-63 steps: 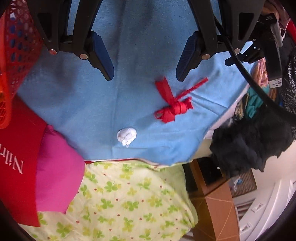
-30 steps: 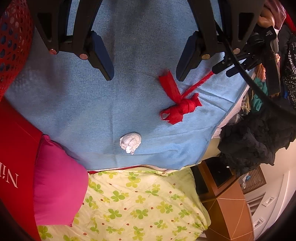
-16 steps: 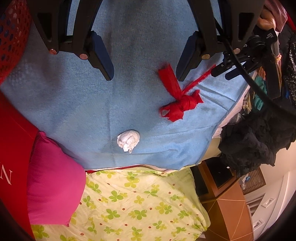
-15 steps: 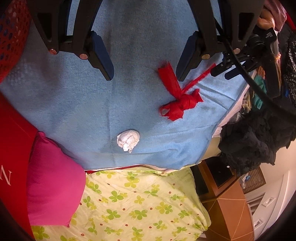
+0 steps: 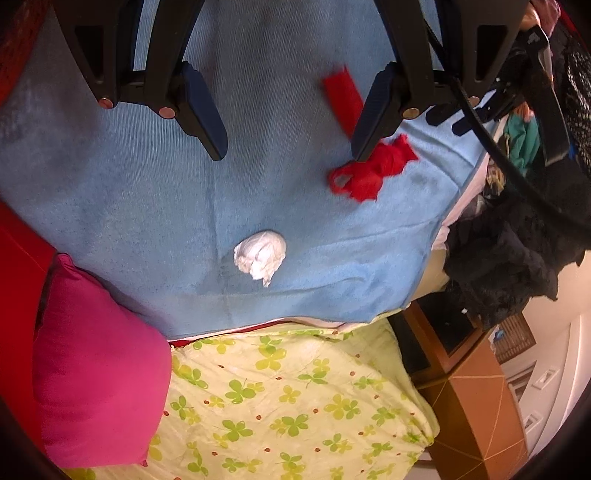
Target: Collect trash
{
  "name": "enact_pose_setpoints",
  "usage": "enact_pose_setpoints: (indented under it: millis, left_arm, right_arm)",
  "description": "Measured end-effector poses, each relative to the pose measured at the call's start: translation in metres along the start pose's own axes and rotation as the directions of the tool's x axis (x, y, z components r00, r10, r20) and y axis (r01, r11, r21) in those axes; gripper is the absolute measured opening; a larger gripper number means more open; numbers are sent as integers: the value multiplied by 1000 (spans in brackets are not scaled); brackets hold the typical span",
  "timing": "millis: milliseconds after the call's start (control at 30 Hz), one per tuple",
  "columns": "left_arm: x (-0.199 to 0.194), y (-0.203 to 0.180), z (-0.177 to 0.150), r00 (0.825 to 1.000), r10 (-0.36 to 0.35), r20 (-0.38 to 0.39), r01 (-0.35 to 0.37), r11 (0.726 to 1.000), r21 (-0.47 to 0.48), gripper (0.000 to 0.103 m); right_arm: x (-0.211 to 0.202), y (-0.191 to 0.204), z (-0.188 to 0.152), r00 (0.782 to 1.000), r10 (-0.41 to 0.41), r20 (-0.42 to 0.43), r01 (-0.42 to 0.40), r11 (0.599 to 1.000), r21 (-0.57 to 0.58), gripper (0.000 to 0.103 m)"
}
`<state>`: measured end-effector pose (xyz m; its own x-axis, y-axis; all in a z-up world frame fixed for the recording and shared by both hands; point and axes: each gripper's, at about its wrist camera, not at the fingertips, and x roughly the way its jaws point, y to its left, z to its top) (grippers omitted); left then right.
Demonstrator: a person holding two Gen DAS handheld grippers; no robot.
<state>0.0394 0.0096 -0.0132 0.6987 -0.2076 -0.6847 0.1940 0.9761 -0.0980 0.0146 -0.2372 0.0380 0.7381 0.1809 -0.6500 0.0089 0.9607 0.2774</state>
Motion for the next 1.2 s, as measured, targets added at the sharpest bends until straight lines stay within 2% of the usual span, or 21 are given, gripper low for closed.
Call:
enact_pose_setpoints:
  millis: [367, 500, 733, 1033, 1200]
  left_arm:
    - [15, 0, 18, 999, -21, 48, 21, 1000, 10, 67]
    - [21, -1, 25, 996, -77, 49, 77, 997, -5, 67]
    - [29, -15, 34, 982, -184, 47, 183, 983, 30, 68]
    - [46, -22, 45, 969, -246, 9, 245, 969, 19, 69]
    - [51, -26, 46, 956, -292, -22, 292, 956, 9, 69]
  right_arm:
    - [33, -31, 33, 1000, 15, 21, -17, 994, 104, 73]
    - [50, -41, 47, 999, 25, 21, -28, 988, 152, 73]
    - [79, -45, 71, 998, 57, 25, -61, 979, 193, 73]
    - [122, -62, 80, 996, 85, -9, -79, 953, 291, 73]
    - [137, -61, 82, 994, 107, -15, -97, 946, 308, 70]
